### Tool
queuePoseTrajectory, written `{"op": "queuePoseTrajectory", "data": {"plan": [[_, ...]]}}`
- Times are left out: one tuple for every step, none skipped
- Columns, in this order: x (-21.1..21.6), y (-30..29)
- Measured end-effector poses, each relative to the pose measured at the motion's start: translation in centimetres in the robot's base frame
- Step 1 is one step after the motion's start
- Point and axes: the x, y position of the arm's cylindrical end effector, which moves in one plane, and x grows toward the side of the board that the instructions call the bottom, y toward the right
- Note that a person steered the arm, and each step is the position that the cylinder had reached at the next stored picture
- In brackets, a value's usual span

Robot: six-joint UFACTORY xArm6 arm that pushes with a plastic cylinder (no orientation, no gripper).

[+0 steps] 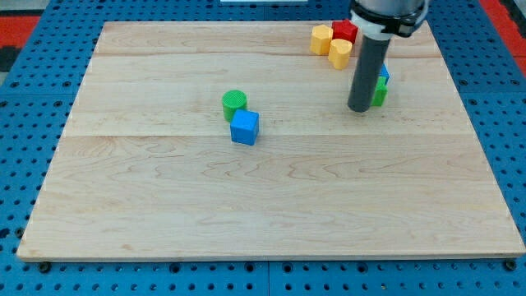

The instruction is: Separate blue cube from green circle

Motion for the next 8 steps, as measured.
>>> {"op": "queuePoseTrajectory", "data": {"plan": [[-0.1,0.2],[-0.7,0.7],[-3.0,0.8],[-4.7,0.8],[-1.0,-2.1],[8.1,-3.5],[11.7,-13.2],[9.4,-18.4]]}}
